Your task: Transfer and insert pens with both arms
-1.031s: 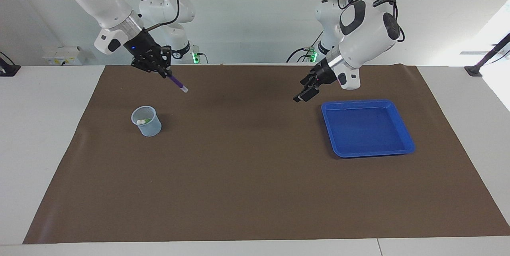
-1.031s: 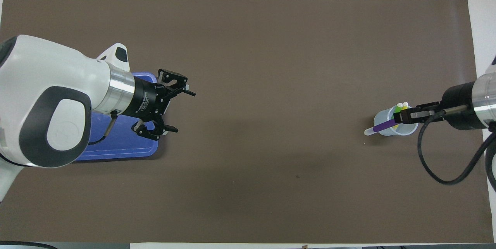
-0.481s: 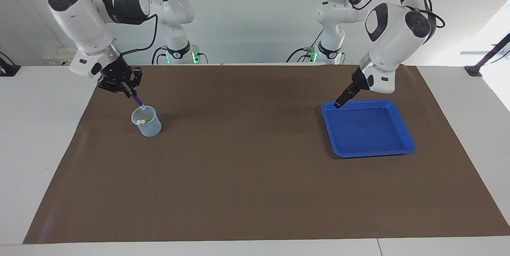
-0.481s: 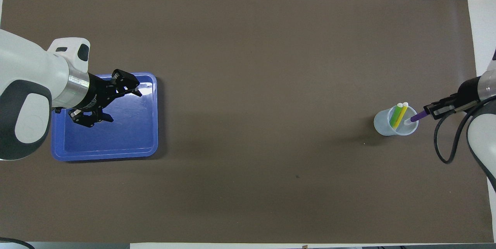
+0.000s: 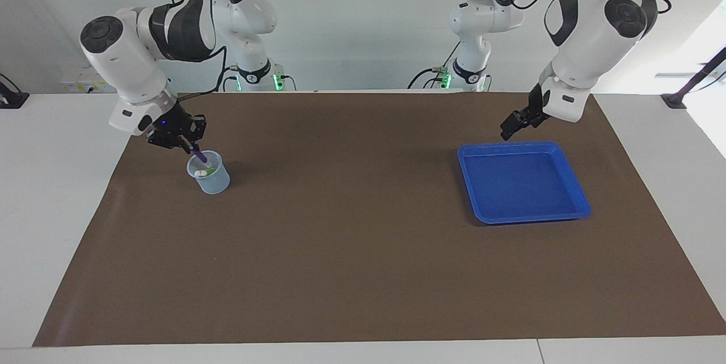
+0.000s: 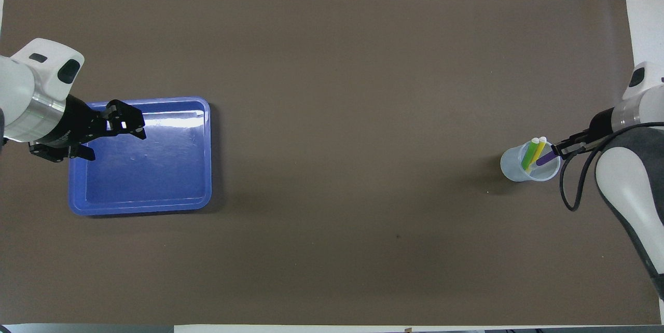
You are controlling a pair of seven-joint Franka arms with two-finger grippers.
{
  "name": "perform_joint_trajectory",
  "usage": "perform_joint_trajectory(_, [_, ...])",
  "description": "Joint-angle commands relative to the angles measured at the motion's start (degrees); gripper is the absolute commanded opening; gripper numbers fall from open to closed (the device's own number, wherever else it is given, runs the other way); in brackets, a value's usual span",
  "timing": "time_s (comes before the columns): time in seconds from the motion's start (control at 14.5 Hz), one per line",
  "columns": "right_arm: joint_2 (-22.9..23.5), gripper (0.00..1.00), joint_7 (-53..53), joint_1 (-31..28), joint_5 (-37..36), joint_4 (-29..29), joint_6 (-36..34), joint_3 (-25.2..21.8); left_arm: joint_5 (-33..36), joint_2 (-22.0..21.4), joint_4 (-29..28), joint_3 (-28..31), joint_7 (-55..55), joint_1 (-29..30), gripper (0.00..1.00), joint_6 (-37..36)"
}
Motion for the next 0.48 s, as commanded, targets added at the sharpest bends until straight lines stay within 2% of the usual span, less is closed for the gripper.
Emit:
perform_joint_trajectory(0.0, [-1.19, 1.00, 0.90, -0.69, -0.60, -1.34, 0.73, 0.62, 2.03, -0.98, 4.47, 2.00, 6.97, -1.82, 1.00, -7.06])
perform_joint_trajectory(0.21, [-1.01, 1.00, 1.07, -0.87, -0.60, 5.93, -5.32, 0.44, 2.03, -1.77, 8.52, 5.86, 10.40, -6.20, 1.00, -14.71])
perform_joint_trajectory(0.41, [-0.57, 1.00, 3.08, -1.05, -1.04, 16.47, -17.17, 0.44, 1.94, -3.97, 5.81, 8.51, 14.73, -8.95, 1.00, -13.25])
